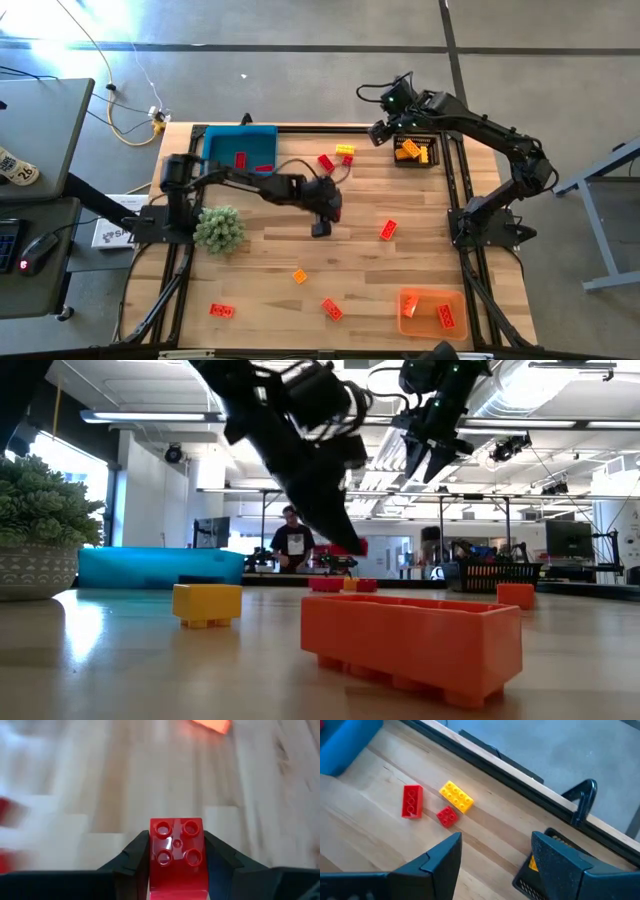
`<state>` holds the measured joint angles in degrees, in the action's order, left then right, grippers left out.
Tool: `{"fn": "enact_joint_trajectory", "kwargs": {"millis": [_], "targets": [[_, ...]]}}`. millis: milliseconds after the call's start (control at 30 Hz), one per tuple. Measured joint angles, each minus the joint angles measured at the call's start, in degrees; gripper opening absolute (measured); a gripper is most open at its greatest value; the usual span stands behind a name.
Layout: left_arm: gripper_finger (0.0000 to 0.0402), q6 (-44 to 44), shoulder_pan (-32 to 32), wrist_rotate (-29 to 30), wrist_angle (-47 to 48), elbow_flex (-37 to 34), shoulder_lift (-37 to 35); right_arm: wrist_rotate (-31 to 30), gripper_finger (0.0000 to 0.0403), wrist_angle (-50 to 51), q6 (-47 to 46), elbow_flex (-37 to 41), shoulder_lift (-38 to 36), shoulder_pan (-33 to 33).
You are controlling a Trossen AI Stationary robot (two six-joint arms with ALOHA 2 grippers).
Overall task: Sort & place blocks by color
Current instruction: Put the red game piece into the blue bin
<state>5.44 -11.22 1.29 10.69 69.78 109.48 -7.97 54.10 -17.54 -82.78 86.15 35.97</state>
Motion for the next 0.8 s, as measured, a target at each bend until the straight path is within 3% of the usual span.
{"fn": "enact_joint_trajectory", "kwargs": {"millis": [233,533,800], "targets": [[0.0113,-0.8,-6.82,2.7,6.51,0.02,-9.16,0.08,0.0226,-5.0,0.07,0.0,0.0,0.0],[0.0113,-1.94,-16.99,16.4,21.77,0.02,-20.16,6.88,0.0226,-10.01,6.48,0.15,0.04,0.0],[0.0113,-11.72,-27.51,15.89,38.22,0.0,-22.52,8.66,0.0226,-18.16,13.02,0.15,1.09,-0.02]]}}
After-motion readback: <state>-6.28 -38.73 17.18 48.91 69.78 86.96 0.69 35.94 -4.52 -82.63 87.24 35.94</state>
